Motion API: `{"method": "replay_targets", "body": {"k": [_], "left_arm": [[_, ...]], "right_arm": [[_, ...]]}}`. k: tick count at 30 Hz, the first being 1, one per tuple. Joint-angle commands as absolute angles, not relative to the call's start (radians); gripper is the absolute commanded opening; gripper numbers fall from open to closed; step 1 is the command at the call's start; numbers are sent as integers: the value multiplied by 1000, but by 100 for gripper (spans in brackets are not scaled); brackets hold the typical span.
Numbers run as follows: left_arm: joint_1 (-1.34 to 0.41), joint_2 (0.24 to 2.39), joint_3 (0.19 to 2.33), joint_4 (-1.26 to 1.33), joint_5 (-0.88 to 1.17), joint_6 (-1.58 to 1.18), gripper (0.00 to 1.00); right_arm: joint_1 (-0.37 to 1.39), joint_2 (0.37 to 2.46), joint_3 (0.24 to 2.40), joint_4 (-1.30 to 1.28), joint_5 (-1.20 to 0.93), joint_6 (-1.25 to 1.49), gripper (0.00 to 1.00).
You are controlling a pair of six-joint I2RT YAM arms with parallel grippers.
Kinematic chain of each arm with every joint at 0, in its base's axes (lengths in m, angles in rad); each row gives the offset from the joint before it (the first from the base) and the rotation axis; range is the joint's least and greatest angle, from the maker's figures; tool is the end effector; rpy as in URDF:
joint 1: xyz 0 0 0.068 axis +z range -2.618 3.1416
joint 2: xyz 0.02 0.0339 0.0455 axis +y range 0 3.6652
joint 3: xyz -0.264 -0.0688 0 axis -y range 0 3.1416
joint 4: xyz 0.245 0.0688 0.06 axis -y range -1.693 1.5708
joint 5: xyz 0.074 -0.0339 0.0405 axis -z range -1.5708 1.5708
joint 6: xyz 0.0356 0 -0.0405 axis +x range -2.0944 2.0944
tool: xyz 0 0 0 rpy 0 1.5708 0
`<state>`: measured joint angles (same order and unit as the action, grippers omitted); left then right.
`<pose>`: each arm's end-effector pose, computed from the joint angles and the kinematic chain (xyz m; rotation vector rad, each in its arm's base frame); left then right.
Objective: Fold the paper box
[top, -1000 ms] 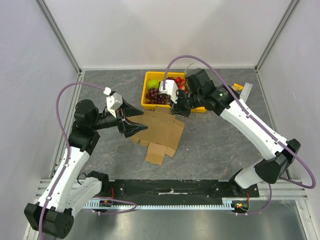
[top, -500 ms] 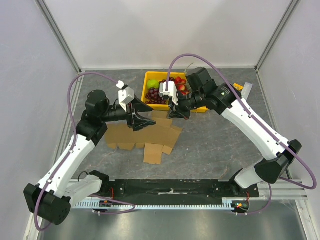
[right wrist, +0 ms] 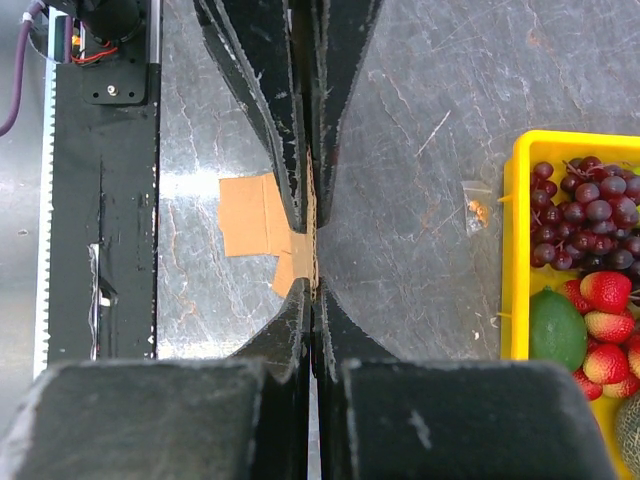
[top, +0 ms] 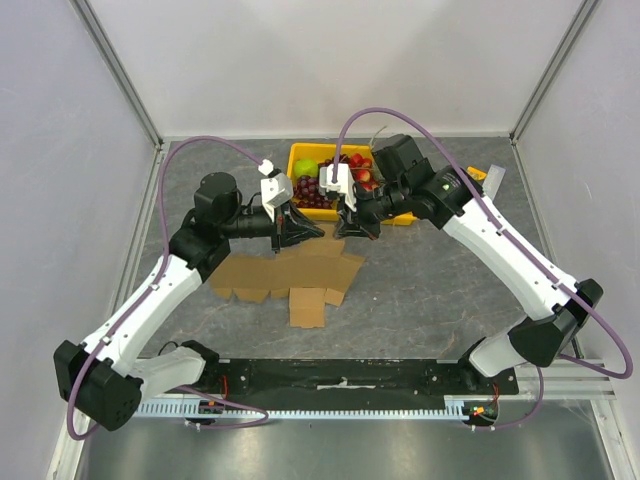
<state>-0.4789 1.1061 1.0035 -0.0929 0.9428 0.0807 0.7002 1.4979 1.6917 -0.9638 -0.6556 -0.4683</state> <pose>0.2039 -0.1383 0.3657 1.1373 1.4170 -1.1097 0.2177 0.2119 0.4117 -1.5299 1.7192 0.8810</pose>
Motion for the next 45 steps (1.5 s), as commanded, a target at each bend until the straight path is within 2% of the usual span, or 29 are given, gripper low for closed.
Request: {"method": "replay_targets", "body": {"k": [1, 2, 3, 6, 7, 11, 14, 22, 31, 38, 45], "left_arm": [[-483, 1106, 1042, -115, 905, 137, 6], [-483, 1108, 1042, -118, 905, 138, 2], [-483, 1109, 1042, -123, 904, 137, 2], [-483, 1114, 1043, -135, 894, 140, 2], [-483, 1114, 1045, -137, 887, 137, 2], [-469, 1111, 1055, -118, 870, 95, 2], [-431, 1123, 1078, -75, 935, 23, 2], [-410, 1167, 1160, -54, 985, -83, 2], [-405, 1173, 1239, -133, 960, -66, 2], [-407, 1181, 1319, -193, 974, -72, 2], [-403, 1184, 1379, -227, 992, -81, 2]], "right_arm": [[699, 1491, 1740, -960, -652, -483, 0], [699, 1490, 1740, -956, -647, -483, 2], [699, 1486, 1738, -951, -641, -483, 7], [690, 1457, 1727, -907, -608, -462, 35], [678, 1439, 1712, -878, -606, -453, 39], [592, 1336, 1594, -744, -638, -410, 54], [532, 1264, 1482, -652, -715, -385, 63], [488, 1175, 1209, -432, -816, -330, 70], [486, 1026, 793, 174, -715, -97, 71], [486, 1049, 706, 385, -698, -57, 72], [486, 1130, 738, 439, -770, -80, 72]]}}
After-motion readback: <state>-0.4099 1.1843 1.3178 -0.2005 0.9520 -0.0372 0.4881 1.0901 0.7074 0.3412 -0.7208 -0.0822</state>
